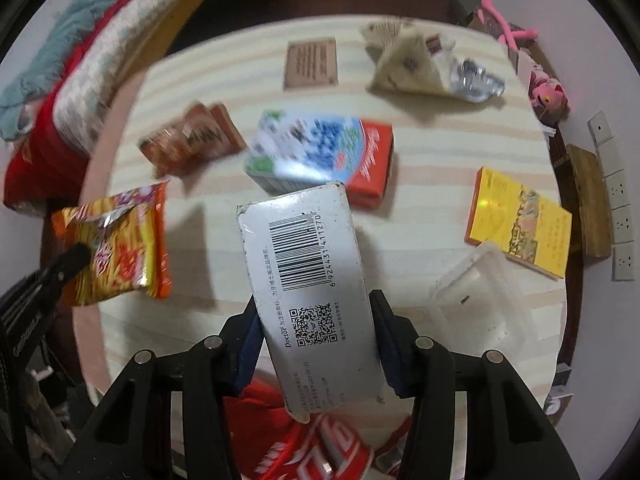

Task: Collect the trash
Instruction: 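Grasp the orange chip bag with the left tool while the right tool grasps the white barcode box, then carry both items over the white bin and open both tools to drop them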

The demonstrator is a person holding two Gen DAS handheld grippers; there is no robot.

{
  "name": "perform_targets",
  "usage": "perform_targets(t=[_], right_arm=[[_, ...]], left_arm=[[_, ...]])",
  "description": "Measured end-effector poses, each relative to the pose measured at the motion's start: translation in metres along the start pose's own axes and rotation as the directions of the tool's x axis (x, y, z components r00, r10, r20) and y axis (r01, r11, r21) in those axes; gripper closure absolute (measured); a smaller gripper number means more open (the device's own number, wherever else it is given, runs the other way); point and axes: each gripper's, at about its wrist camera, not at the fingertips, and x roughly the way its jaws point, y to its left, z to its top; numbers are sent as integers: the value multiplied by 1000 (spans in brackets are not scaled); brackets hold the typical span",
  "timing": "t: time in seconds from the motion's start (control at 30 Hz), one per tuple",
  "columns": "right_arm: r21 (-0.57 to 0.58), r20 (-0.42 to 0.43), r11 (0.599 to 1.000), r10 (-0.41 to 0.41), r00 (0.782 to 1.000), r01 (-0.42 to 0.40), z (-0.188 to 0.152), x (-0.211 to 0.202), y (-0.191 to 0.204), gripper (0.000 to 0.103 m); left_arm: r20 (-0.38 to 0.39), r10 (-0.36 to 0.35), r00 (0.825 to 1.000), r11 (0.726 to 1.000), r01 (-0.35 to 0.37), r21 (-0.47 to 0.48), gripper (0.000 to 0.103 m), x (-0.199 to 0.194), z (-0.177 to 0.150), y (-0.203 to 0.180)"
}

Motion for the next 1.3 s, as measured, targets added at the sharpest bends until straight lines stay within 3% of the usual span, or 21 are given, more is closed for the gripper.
perform_targets(t=[0.17,0.33,0.5,0.7,0.87,1.07,1.17,1.3], right_arm=[[5,77,998,61,995,-62,2,-41,14,51],[-56,138,989,143,980,-136,-19,-80,62,51],[-141,154,969,225,962,-204,-49,-102,127,51],[-281,96,907,353,931,-315,-84,-100,255,51],[-384,-49,841,393,918,-381,-117,-57,367,51],[-442,-222,812,313,924,-381,-148,46,473,51],[-445,-306,814,253,918,-373,-159,104,509,51],[-453,-382,815,190,904,-362,-170,169,544,51]], left_arm=[[131,65,989,998,-63,-17,100,-62,-1,32],[218,106,970,992,-89,-84,100,-115,-13,86],[275,159,948,980,-119,-157,100,-161,-46,144],[264,240,934,952,-174,-253,100,-182,-87,226],[168,291,942,907,-216,-363,100,-162,-128,305],[-24,283,959,830,-257,-495,100,-96,-183,404],[-124,202,972,789,-236,-567,100,-43,-208,449],[-192,52,980,763,-163,-626,96,20,-223,481]])
